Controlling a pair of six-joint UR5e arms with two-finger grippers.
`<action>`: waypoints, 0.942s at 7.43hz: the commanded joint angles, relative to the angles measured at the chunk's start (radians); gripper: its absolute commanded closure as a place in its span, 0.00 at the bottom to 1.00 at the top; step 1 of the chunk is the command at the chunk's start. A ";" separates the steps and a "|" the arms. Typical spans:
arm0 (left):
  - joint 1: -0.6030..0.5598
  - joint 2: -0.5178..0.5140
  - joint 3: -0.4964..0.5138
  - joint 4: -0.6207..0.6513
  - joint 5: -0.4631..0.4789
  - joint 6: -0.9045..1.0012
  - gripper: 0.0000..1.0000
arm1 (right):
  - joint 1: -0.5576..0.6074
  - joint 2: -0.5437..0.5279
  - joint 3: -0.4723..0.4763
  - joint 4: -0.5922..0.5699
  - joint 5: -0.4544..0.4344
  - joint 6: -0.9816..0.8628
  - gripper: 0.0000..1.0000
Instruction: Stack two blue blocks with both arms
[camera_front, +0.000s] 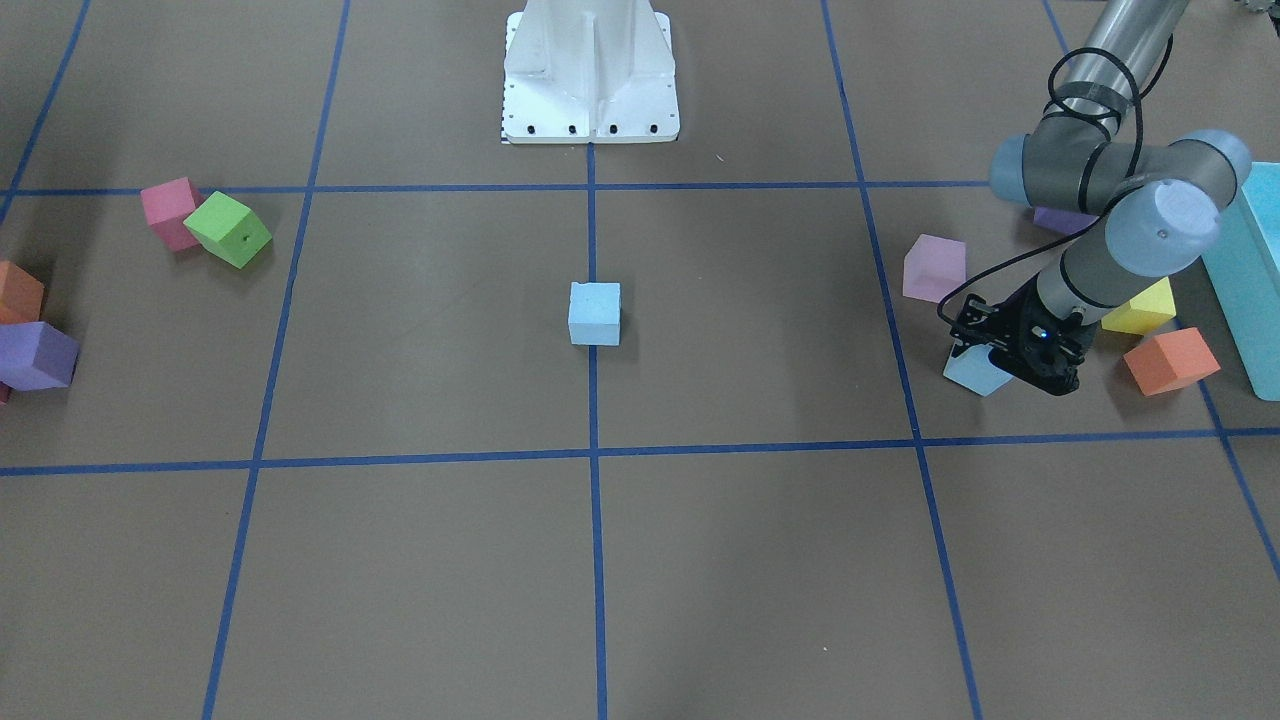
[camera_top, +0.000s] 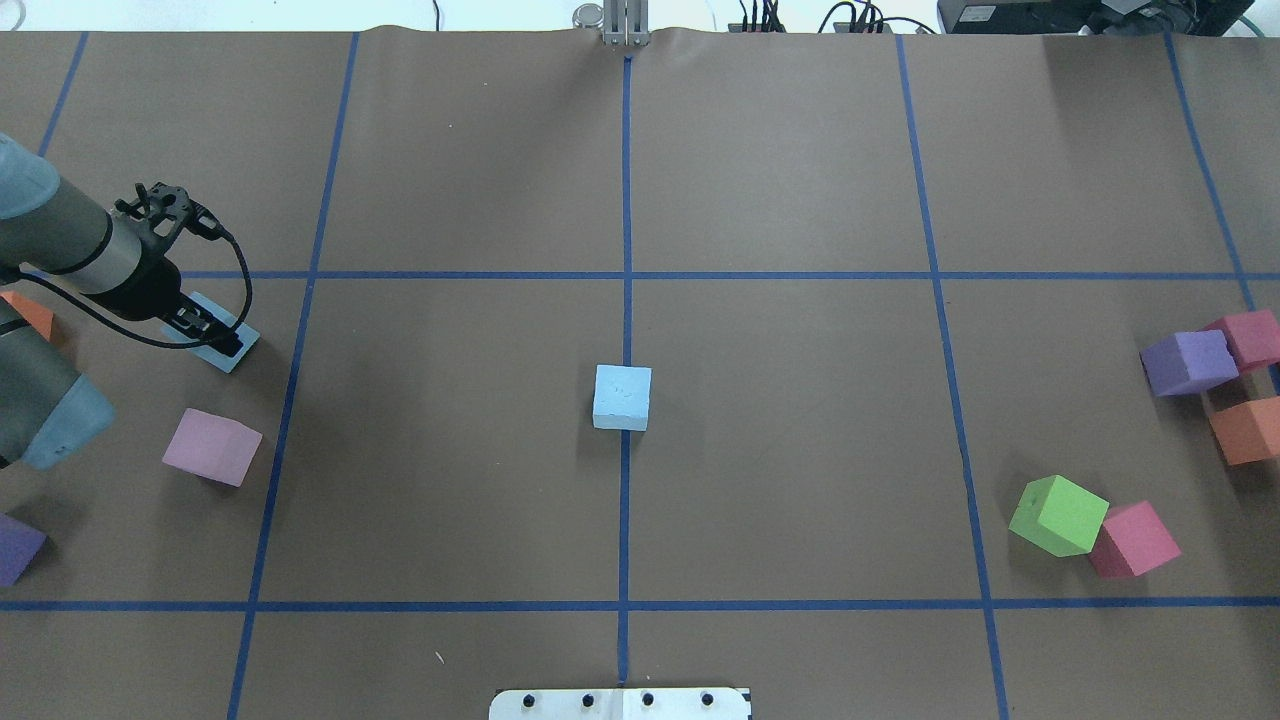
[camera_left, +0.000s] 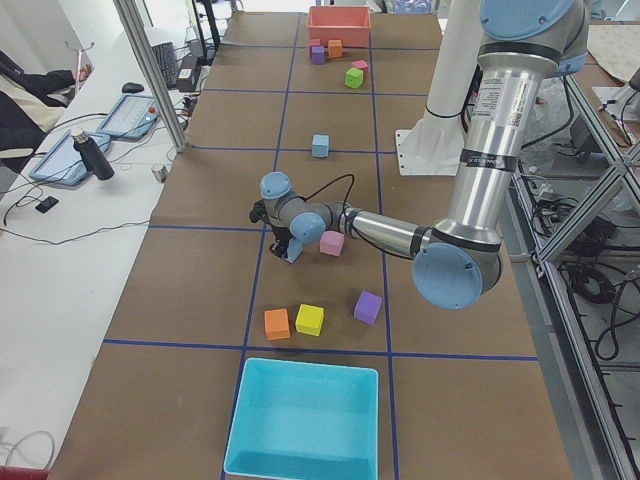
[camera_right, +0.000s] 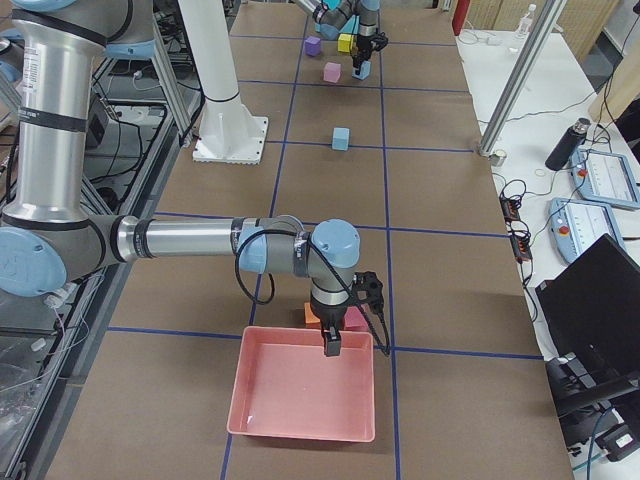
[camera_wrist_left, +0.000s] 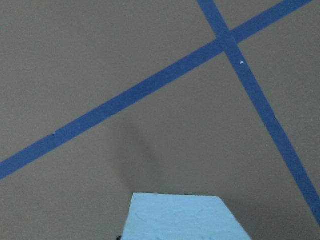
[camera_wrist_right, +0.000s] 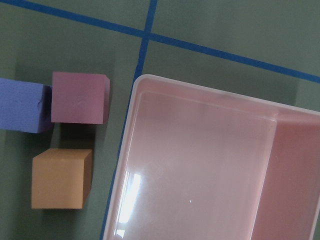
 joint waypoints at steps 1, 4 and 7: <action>0.000 -0.082 -0.065 0.048 -0.001 -0.162 0.65 | 0.001 0.000 0.001 0.000 0.000 0.000 0.00; 0.121 -0.318 -0.094 0.213 0.013 -0.561 0.62 | 0.001 0.000 0.001 0.000 0.000 0.000 0.00; 0.321 -0.556 -0.120 0.468 0.262 -0.802 0.62 | 0.001 -0.002 0.001 0.000 0.000 0.000 0.00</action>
